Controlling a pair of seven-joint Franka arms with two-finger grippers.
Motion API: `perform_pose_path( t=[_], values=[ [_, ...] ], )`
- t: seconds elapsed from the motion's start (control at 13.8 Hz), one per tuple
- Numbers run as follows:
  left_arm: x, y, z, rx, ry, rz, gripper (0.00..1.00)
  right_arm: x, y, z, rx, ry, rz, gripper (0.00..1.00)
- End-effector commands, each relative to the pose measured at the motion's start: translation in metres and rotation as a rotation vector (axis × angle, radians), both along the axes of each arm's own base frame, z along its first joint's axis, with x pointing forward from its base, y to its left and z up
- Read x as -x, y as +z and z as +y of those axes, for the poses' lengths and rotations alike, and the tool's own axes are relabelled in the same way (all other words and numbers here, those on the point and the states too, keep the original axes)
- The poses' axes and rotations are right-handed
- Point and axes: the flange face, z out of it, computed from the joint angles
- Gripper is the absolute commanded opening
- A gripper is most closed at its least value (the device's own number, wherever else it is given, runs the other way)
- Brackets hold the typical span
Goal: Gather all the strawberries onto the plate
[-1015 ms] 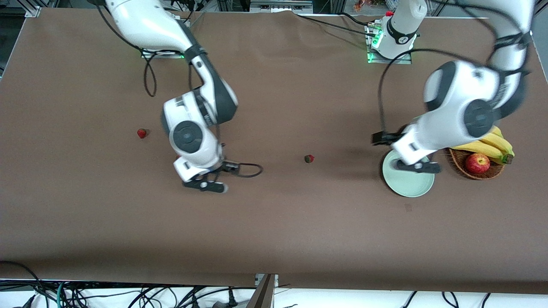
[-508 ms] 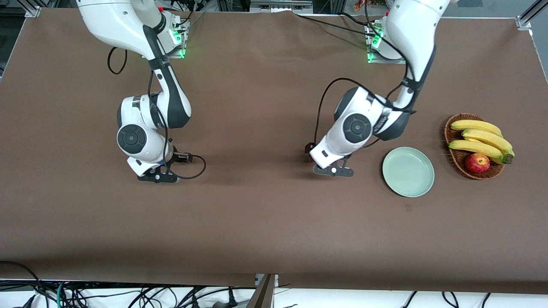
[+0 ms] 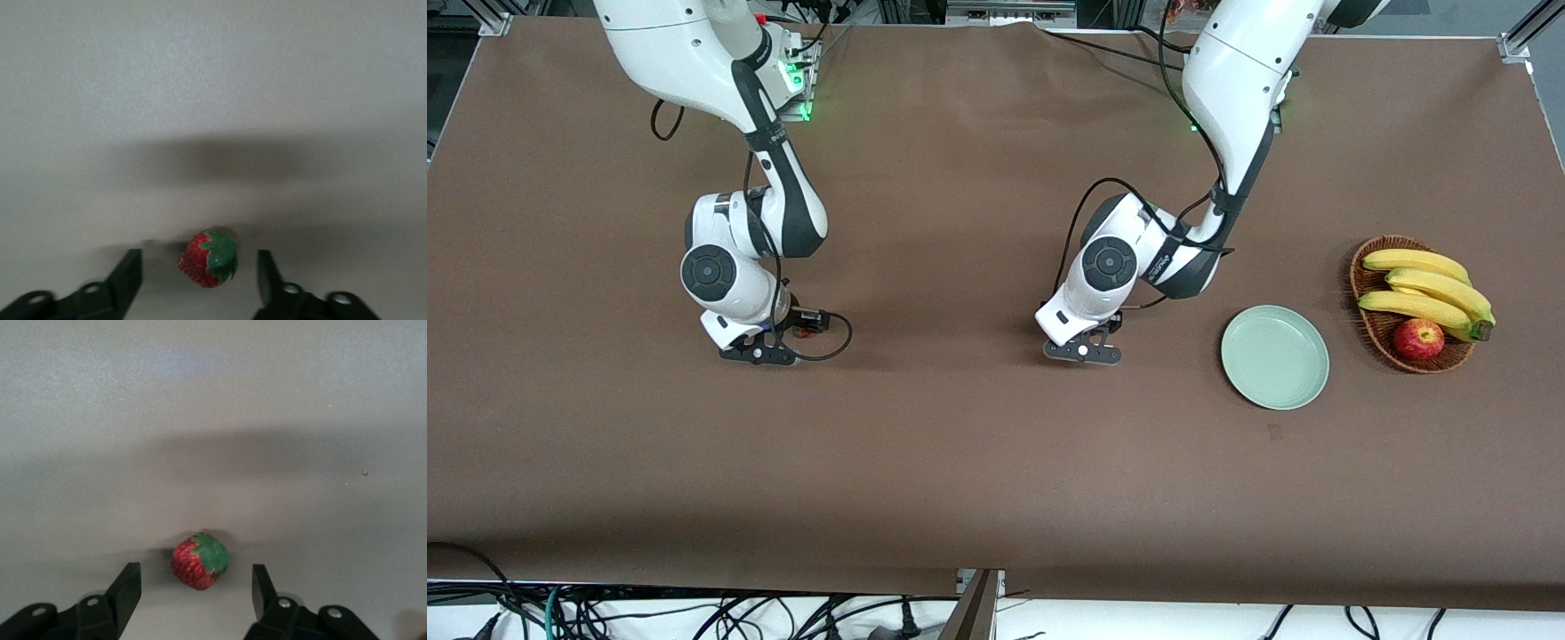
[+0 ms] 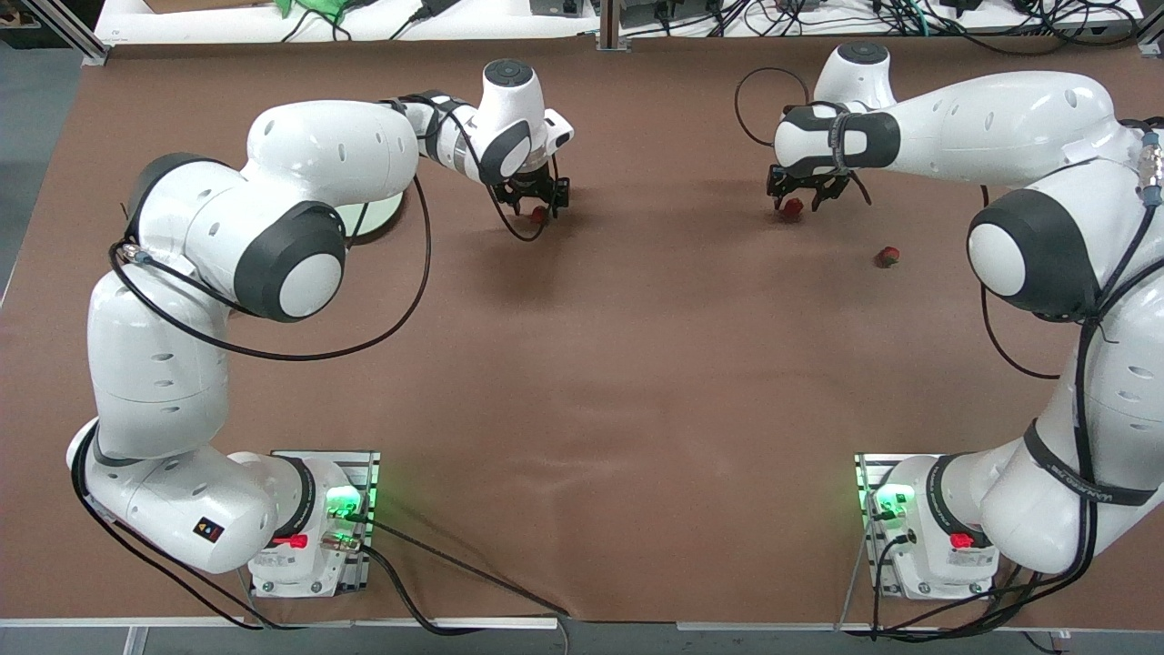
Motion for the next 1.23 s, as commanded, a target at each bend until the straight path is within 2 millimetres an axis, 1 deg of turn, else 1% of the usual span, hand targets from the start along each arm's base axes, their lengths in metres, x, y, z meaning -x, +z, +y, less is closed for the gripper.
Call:
perform_pose_path(
  t=[0.0,0.07,0.15,0.22,0.29,0.36,0.44,0.51,0.58,0.73,0.8,0.87,0.94,1.02,1.09,1.16],
  values=[
    [-0.001,-0.002,-0.004,-0.017,-0.001,-0.02,0.23,0.003,-0.008,-0.001,-0.012,0.011,-0.023,0.68],
    [-0.002,-0.002,-0.003,-0.017,-0.003,-0.018,0.14,0.002,-0.01,-0.002,-0.011,0.01,-0.033,0.64],
    [-0.003,0.001,-0.001,-0.017,-0.008,-0.02,0.04,0.0,-0.013,-0.003,-0.009,0.01,-0.035,0.57],
    [-0.006,0.007,0.003,-0.022,-0.01,-0.024,0.0,-0.001,-0.014,-0.004,-0.011,0.008,-0.035,0.53],
    [-0.009,0.018,0.005,-0.034,-0.025,-0.034,0.0,-0.002,-0.014,-0.005,-0.02,-0.003,-0.039,0.5],
    [-0.013,0.032,0.011,-0.054,-0.032,-0.026,0.0,-0.002,-0.015,-0.005,-0.027,0.004,-0.041,0.44],
    [-0.019,0.048,0.025,-0.07,-0.039,-0.006,0.0,-0.003,-0.016,-0.006,-0.035,0.005,-0.041,0.36],
    [-0.029,0.066,0.044,-0.071,-0.051,0.001,0.0,-0.004,-0.013,-0.003,-0.042,0.013,-0.041,0.28],
    [-0.037,0.083,0.063,-0.07,-0.071,0.007,0.0,-0.006,-0.008,-0.001,-0.049,0.012,-0.04,0.23],
    [-0.052,0.106,0.113,-0.077,-0.125,0.057,0.0,-0.015,0.01,0.011,-0.07,0.01,-0.016,0.23],
    [-0.058,0.113,0.139,-0.075,-0.159,0.081,0.0,-0.022,0.025,0.018,-0.104,-0.008,0.008,0.23],
    [-0.063,0.117,0.166,-0.073,-0.19,0.113,0.0,-0.031,0.044,0.03,-0.148,-0.035,0.027,0.23],
    [-0.069,0.119,0.197,-0.074,-0.216,0.135,0.0,-0.043,0.067,0.047,-0.193,-0.059,0.026,0.24],
    [-0.074,0.122,0.224,-0.086,-0.243,0.138,0.0,-0.053,0.083,0.065,-0.218,-0.102,0.023,0.24],
    [-0.076,0.121,0.24,-0.103,-0.279,0.143,0.0,-0.058,0.088,0.085,-0.22,-0.14,0.024,0.24],
    [-0.078,0.118,0.26,-0.124,-0.306,0.154,0.0,-0.057,0.096,0.114,-0.232,-0.168,0.021,0.24]
  ],
)
